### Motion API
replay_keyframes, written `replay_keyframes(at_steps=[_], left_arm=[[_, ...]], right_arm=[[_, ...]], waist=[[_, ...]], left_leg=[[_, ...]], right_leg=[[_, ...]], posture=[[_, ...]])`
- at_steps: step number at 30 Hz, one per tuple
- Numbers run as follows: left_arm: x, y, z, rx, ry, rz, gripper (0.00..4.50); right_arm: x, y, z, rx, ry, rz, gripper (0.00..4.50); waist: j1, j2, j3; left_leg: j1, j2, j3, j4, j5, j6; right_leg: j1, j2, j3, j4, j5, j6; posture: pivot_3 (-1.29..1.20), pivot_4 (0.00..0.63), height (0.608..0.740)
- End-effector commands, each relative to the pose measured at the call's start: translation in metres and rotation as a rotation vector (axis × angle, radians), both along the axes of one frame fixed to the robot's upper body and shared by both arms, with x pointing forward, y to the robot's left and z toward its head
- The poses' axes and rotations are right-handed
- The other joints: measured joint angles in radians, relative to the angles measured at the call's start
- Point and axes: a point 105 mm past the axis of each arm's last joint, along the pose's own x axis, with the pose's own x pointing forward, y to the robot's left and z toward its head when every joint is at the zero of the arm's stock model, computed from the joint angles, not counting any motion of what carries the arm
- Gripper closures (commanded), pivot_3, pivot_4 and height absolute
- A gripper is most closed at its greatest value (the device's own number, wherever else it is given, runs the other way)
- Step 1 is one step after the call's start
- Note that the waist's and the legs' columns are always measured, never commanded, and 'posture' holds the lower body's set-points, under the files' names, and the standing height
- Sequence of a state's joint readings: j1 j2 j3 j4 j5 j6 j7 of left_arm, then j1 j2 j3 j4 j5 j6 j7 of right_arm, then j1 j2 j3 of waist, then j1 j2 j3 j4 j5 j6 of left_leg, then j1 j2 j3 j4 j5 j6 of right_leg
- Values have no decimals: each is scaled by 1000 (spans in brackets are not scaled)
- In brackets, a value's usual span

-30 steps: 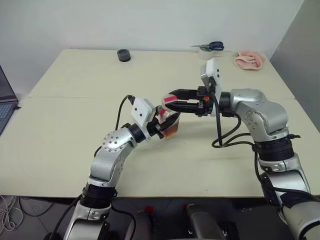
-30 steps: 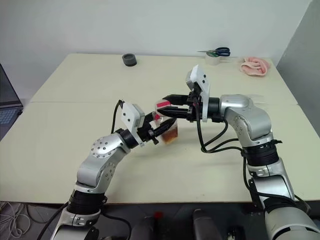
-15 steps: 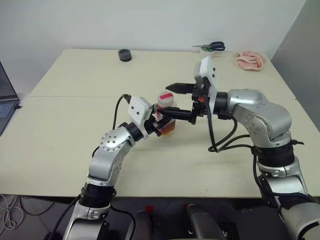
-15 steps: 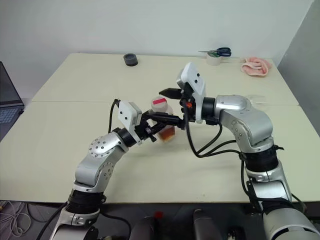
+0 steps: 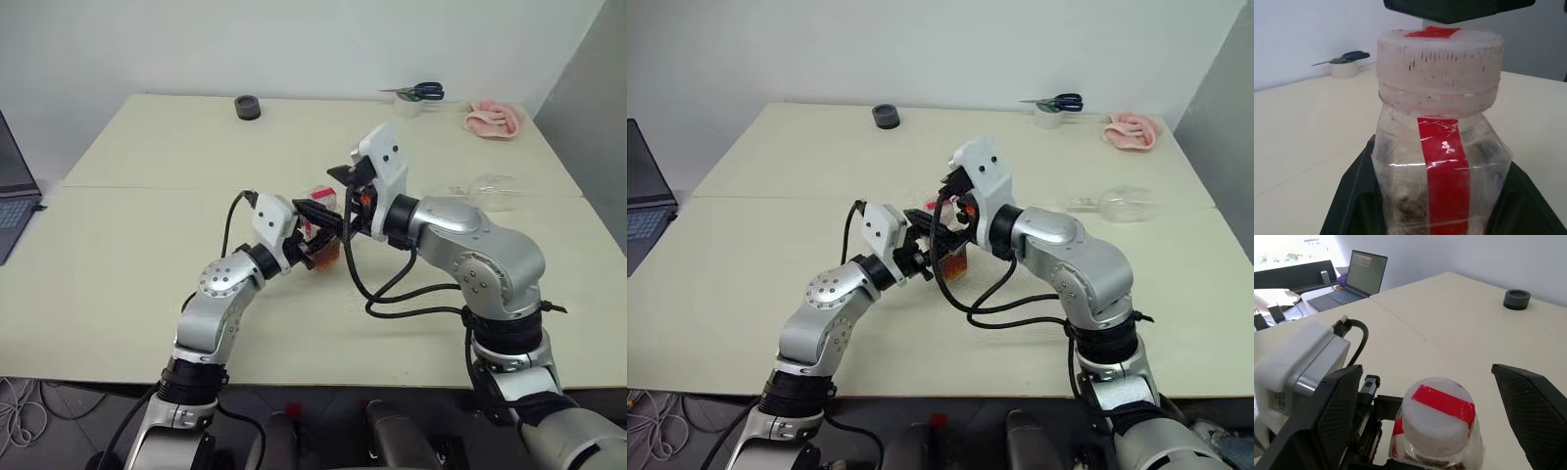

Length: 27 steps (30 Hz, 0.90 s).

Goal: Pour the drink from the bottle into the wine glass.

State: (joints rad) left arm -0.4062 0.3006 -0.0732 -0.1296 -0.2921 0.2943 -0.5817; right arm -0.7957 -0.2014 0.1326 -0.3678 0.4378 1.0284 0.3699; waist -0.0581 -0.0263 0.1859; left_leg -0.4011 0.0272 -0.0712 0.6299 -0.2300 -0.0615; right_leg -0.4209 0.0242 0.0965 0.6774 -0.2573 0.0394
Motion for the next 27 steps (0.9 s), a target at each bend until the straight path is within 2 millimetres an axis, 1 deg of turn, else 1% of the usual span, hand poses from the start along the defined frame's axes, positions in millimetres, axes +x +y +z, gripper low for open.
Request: replay_keyframes(at_steps=[1, 2, 5, 6, 7, 8, 10, 11, 14, 17, 18, 19, 20, 21, 22, 23, 24, 25, 26, 27], left_arm=[[-6, -2, 23, -20, -95, -17, 2686], [-6, -2, 23, -21, -95, -16, 2686], [-7, -2, 22, -21, -94, -12, 2686], [-7, -2, 23, -21, -95, -10, 2686], [-7, -2, 23, -22, -97, -8, 2686], [-7, -2, 24, -22, -97, -7, 2686], [-7, -1, 24, -22, -97, -6, 2686], [-7, -1, 24, -21, -97, -6, 2686], [-7, 1, 24, -21, -98, -1, 2686], [-6, 1, 24, -20, -98, 1, 2686], [-6, 1, 24, -21, -98, 2, 2686], [-6, 0, 25, -24, -98, 3, 2686], [-5, 0, 26, -25, -97, 2, 2686], [-5, 0, 26, -25, -96, -1, 2686], [-5, 0, 25, -23, -94, -4, 2687], [-5, 0, 24, -18, -93, -9, 2693], [-5, 0, 24, -15, -93, -11, 2694], [-5, 0, 25, -13, -95, -12, 2694], [-5, 0, 26, -12, -100, -10, 2694], [-5, 1, 28, -14, -104, -7, 2695]], right_arm=[[5, -11, 8, 11, -32, -37, 0], [4, -11, 8, 6, -31, -36, 0], [1, -3, 6, 7, -27, -14, 0], [1, -2, 6, 14, -24, -14, 278], [2, -1, 5, 20, -21, -15, 362], [1, 0, 4, 20, -20, -14, 570], [1, 2, 1, 16, -18, -9, 1206], [1, 2, 1, 16, -17, -8, 1605], [2, 2, 1, 19, -18, -9, 2612], [2, 1, 5, 24, -30, 4, 2656], [0, 2, 9, 30, -40, 29, 2656], [-6, 8, 18, 33, -65, 115, 2656], [-21, 16, 21, 25, -65, 280, 2656], [-41, 21, 22, 6, -71, 463, 2656], [-58, 21, 20, -2, -67, 633, 2656], [-69, 17, 16, -11, -45, 766, 2656], [-59, 14, 8, -65, -49, 774, 2656], [-45, 12, -1, -135, -64, 740, 2656], [-31, 10, -5, -182, -74, 706, 2656], [-23, 9, -5, -200, -83, 689, 2656]], waist=[[0, 0, 0], [0, 0, 0], [0, 0, 0], [-1, 0, 0], [-2, 0, 0], [-2, 0, 0], [-2, 0, 0], [-1, 0, 0], [-1, 0, 0], [-1, 0, 0], [-1, 0, 0], [-1, 0, 0], [-1, 0, 0], [-1, 0, 0], [0, 0, 0], [2, 0, 0], [4, 0, 0], [2, 0, 0], [-1, 0, 0], [-7, 1, 1]], left_leg=[[0, 0, 0, 0, 0, 0], [0, 0, 0, 0, 0, 0], [0, 0, 0, 0, 0, 0], [0, 0, 0, 0, 0, 0], [0, 0, 0, 0, 0, 0], [0, 0, 0, 0, 0, 0], [0, 0, 0, 0, 0, 0], [0, 0, 0, 0, 0, 0], [0, 0, 0, 0, 0, 0], [0, 0, 0, 0, 0, 0], [0, 0, 0, 0, 0, 0], [0, 0, 0, 0, 0, 0], [0, 0, 0, 0, 0, 0], [0, 0, 0, 0, 0, 0], [0, 0, 0, 0, 0, 0], [0, -1, 0, 0, 0, 0], [0, 0, 0, 0, 0, 0], [0, -1, 0, 0, 0, 0], [0, 0, 1, 0, 0, 0], [1, 0, 1, 0, 0, 0]], right_leg=[[0, 0, 0, 0, 0, 0], [0, 0, 0, 0, 0, 0], [0, 0, 0, 0, 0, 0], [0, 0, 0, 0, 0, 0], [0, 0, 0, 0, 0, 0], [0, 0, 0, 0, 0, 0], [0, 0, 0, 0, 0, 0], [0, 0, 0, 0, 0, 0], [0, 0, 0, 0, 0, 0], [0, 0, 0, 0, 0, 0], [0, 0, 0, 0, 0, 0], [0, 0, 0, 0, 0, 0], [0, 0, 0, 0, 0, 0], [0, 0, 0, 0, 0, 0], [0, 0, 0, -1, 0, 0], [0, 0, 0, -1, 0, 0], [1, 0, -1, -3, 0, 0], [1, 0, -1, -4, 0, 0], [1, 0, 0, -4, 0, 0], [1, 0, 0, -4, 0, 0]], posture=[[0, 150, 740], [0, 150, 740], [0, 150, 740], [0, 150, 740], [0, 150, 740], [0, 150, 740], [0, 150, 740], [0, 150, 740], [0, 150, 740], [0, 150, 740], [0, 150, 740], [0, 150, 740], [0, 150, 740], [0, 150, 740], [0, 150, 740], [0, 150, 740], [0, 150, 740], [0, 150, 740], [0, 150, 740], [0, 150, 740]])
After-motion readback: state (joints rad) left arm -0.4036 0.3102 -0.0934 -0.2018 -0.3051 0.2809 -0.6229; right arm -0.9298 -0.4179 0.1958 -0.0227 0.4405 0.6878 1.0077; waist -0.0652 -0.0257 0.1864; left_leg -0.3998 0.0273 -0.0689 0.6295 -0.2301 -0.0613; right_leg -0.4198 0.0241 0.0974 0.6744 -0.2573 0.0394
